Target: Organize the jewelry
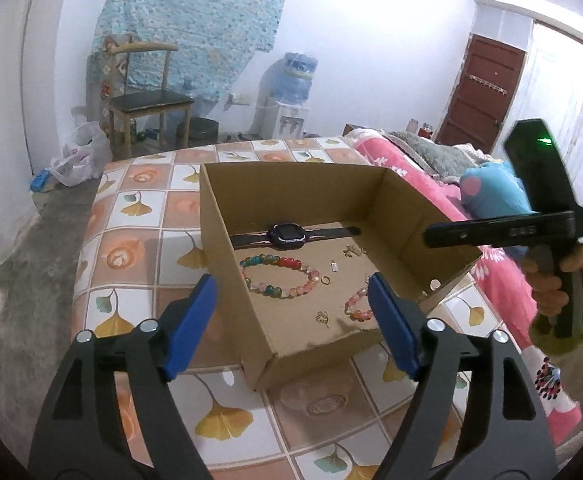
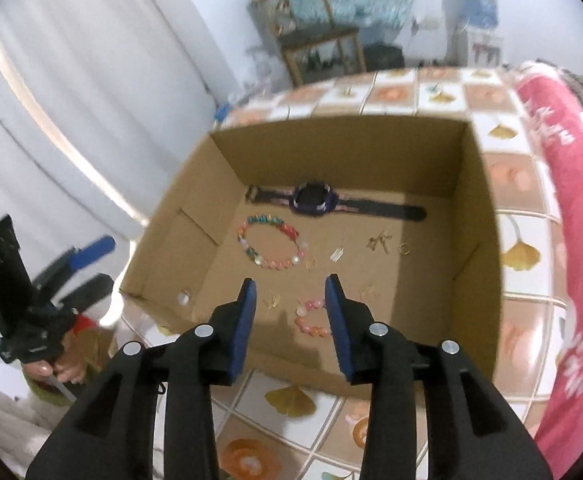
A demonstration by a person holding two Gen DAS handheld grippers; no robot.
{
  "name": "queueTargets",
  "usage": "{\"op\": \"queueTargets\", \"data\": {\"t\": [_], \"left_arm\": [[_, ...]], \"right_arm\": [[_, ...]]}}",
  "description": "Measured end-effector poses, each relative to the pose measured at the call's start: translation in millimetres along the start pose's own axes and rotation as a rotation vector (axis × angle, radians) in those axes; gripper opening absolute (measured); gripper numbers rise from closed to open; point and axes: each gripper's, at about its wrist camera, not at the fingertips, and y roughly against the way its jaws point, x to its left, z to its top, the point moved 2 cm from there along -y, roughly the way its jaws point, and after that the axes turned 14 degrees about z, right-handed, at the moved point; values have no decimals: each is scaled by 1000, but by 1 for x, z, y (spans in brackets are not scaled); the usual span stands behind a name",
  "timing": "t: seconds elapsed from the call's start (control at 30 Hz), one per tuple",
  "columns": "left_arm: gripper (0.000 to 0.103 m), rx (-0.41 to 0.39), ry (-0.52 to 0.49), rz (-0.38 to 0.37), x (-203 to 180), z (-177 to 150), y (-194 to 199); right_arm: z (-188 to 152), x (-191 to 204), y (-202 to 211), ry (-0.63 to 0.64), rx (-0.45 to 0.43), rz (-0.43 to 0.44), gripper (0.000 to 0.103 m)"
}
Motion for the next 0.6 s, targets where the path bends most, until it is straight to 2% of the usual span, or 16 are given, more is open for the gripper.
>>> {"op": "queueTargets", "data": {"t": [0.13, 0.33, 0.4, 0.47, 0.6], "left_arm": [[84, -21, 18, 17, -4, -3, 10], [92, -39, 19, 86, -21, -7, 21], [93, -48, 18, 102, -26, -8, 22], [94, -54, 21, 126, -33, -11, 23], [94, -69, 21, 188, -41, -14, 26]], "right_arm": [[-12, 13, 29, -3, -134, -28, 50], [-41, 30, 55, -19, -281, -93, 63], [-50, 33, 57, -25, -307, -131, 69], [-57, 35, 56, -37, -313, -180, 71], [-69, 43, 52, -11, -302, -316, 78]]}}
